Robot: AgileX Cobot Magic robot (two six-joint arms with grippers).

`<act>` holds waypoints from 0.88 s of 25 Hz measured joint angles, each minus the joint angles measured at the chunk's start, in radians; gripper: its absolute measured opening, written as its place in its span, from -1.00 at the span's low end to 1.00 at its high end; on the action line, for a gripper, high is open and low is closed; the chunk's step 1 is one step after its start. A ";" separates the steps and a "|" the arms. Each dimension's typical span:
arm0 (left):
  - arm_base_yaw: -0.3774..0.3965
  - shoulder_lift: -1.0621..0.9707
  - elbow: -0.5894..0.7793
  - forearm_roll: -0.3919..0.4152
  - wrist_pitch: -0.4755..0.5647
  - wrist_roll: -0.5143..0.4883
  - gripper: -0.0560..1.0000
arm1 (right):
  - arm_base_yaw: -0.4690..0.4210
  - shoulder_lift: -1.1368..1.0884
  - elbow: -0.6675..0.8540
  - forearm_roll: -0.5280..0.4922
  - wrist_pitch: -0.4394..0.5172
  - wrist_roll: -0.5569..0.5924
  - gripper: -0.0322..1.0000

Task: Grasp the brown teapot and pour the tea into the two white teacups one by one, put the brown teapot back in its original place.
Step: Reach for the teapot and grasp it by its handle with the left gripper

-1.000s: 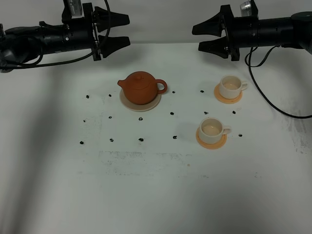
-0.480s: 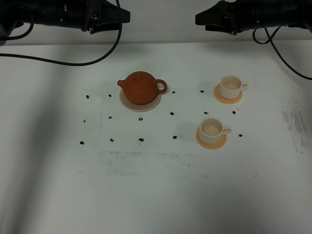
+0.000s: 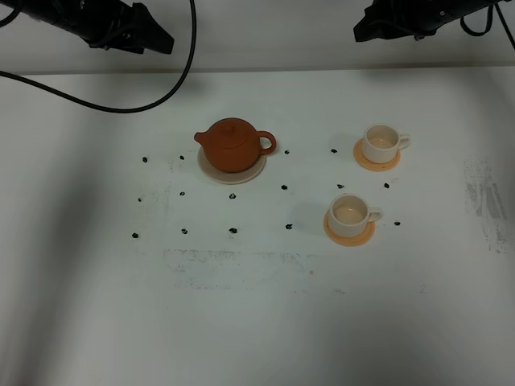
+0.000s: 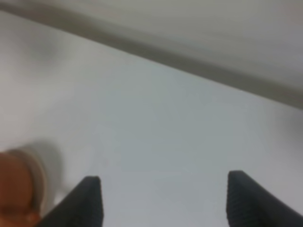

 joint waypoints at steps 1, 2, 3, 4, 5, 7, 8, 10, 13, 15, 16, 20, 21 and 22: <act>0.000 -0.023 0.035 0.019 -0.013 0.000 0.27 | 0.004 -0.016 0.007 -0.019 -0.002 0.010 0.17; 0.000 -0.053 0.080 0.037 -0.031 -0.001 0.27 | 0.006 -0.041 0.022 -0.039 -0.003 0.015 0.17; 0.000 -0.084 0.128 0.057 -0.056 0.000 0.25 | 0.008 -0.061 0.038 -0.050 -0.004 0.018 0.17; 0.000 -0.119 0.177 0.076 -0.081 0.004 0.25 | 0.009 -0.084 0.059 -0.059 -0.007 0.021 0.17; 0.000 -0.150 0.219 0.089 -0.103 0.010 0.24 | 0.010 -0.105 0.079 -0.066 -0.007 0.021 0.17; 0.000 -0.227 0.317 0.109 -0.162 0.031 0.24 | 0.010 -0.138 0.111 -0.071 -0.006 0.021 0.17; 0.000 -0.261 0.358 0.114 -0.188 0.039 0.24 | 0.010 -0.155 0.129 -0.073 -0.003 0.021 0.17; 0.000 -0.342 0.450 0.124 -0.249 0.060 0.24 | 0.010 -0.194 0.159 -0.084 0.012 0.023 0.17; 0.000 -0.458 0.572 0.130 -0.345 0.087 0.24 | 0.010 -0.249 0.187 -0.126 0.049 0.039 0.16; -0.002 -0.531 0.635 0.131 -0.408 0.104 0.24 | 0.016 -0.298 0.210 -0.164 0.064 0.047 0.13; -0.006 -0.568 0.663 0.132 -0.431 0.111 0.24 | 0.020 -0.324 0.224 -0.180 0.067 0.050 0.12; -0.031 -0.675 0.719 0.134 -0.476 0.116 0.24 | 0.044 -0.475 0.322 -0.247 0.059 0.054 0.10; -0.039 -0.694 0.723 0.138 -0.476 0.116 0.24 | 0.050 -0.524 0.360 -0.259 0.052 0.054 0.10; -0.050 -0.710 0.724 0.150 -0.474 0.116 0.24 | 0.057 -0.574 0.402 -0.270 0.042 0.054 0.10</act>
